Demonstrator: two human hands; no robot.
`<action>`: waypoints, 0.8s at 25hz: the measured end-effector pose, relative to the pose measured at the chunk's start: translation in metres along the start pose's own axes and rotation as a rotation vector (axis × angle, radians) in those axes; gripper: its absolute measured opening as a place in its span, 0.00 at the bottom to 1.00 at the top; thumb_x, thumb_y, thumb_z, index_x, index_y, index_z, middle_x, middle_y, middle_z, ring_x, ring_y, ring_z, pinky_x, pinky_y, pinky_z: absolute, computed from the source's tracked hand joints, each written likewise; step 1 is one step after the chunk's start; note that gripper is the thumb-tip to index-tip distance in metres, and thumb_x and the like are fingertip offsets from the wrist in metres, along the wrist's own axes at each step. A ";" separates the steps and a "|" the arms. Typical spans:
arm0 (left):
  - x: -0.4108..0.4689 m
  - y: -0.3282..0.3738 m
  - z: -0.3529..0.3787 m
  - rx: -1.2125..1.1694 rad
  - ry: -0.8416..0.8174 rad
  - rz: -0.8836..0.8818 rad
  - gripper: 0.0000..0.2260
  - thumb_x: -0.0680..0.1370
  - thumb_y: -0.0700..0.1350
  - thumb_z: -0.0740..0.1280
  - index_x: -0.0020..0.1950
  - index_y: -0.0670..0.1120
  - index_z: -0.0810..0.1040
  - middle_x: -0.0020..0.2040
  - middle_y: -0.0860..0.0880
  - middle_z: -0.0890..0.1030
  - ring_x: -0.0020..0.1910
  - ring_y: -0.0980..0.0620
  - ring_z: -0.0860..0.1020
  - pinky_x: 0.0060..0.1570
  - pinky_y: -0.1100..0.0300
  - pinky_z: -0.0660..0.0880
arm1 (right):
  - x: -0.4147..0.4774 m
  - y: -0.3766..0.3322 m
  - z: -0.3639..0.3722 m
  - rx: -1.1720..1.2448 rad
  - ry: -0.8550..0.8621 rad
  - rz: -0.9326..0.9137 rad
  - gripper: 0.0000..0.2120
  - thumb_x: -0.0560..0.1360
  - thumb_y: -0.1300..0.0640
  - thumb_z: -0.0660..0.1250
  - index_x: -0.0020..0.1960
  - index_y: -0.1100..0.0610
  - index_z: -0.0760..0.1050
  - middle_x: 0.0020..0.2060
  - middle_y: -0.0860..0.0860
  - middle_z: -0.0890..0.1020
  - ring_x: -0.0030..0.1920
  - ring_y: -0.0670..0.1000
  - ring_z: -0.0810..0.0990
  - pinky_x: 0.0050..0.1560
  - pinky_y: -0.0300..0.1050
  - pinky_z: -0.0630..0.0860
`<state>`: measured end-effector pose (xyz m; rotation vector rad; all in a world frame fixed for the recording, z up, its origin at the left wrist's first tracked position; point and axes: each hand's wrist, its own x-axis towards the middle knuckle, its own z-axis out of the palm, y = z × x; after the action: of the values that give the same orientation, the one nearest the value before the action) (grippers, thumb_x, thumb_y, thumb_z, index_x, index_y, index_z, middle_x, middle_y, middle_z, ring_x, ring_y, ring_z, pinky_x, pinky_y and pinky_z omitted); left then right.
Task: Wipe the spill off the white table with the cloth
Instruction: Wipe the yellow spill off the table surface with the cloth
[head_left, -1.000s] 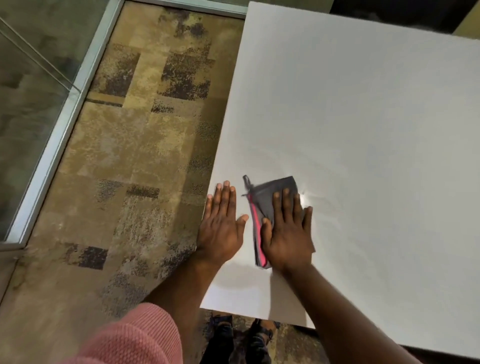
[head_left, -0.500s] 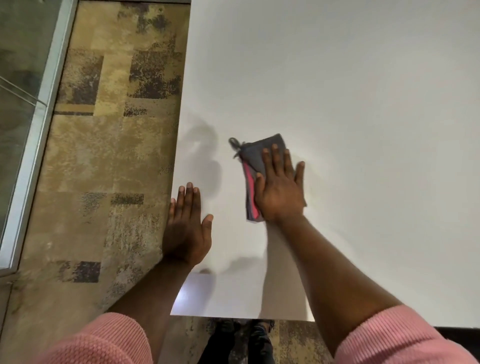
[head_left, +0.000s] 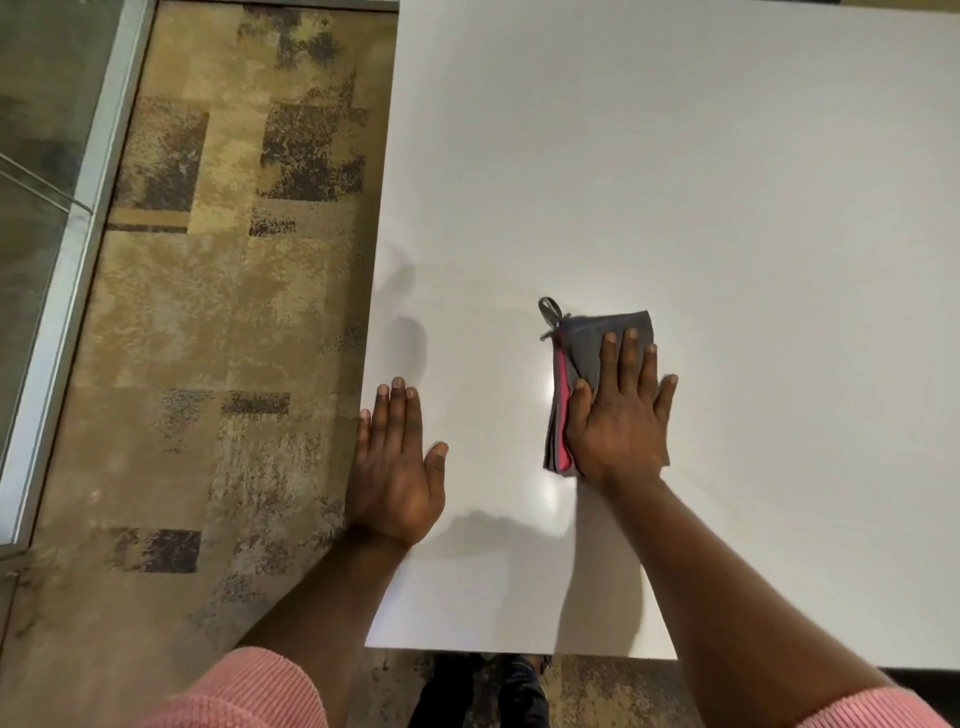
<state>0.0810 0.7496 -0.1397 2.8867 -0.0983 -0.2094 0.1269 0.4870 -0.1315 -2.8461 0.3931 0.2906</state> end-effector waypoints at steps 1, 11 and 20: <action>0.000 -0.001 0.000 0.007 0.002 0.005 0.31 0.85 0.55 0.50 0.83 0.37 0.56 0.84 0.40 0.56 0.85 0.41 0.52 0.81 0.40 0.55 | 0.015 -0.014 -0.001 0.007 0.001 -0.013 0.34 0.84 0.42 0.47 0.85 0.53 0.45 0.85 0.54 0.46 0.84 0.57 0.42 0.81 0.65 0.42; 0.002 -0.003 0.003 -0.004 0.054 0.023 0.31 0.83 0.53 0.54 0.82 0.37 0.60 0.83 0.39 0.59 0.84 0.41 0.56 0.81 0.41 0.55 | 0.061 -0.151 0.020 -0.010 -0.040 -0.436 0.34 0.84 0.34 0.44 0.85 0.49 0.49 0.85 0.54 0.50 0.84 0.57 0.45 0.81 0.66 0.40; -0.002 -0.005 0.009 0.037 0.103 0.074 0.31 0.84 0.52 0.53 0.82 0.35 0.57 0.83 0.36 0.58 0.83 0.38 0.56 0.81 0.39 0.56 | 0.016 -0.033 0.005 0.044 0.074 -0.160 0.30 0.86 0.44 0.51 0.85 0.50 0.52 0.85 0.50 0.52 0.84 0.55 0.49 0.81 0.65 0.43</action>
<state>0.0777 0.7526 -0.1497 2.9180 -0.1925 -0.0460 0.1512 0.5156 -0.1322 -2.8300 0.1822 0.1437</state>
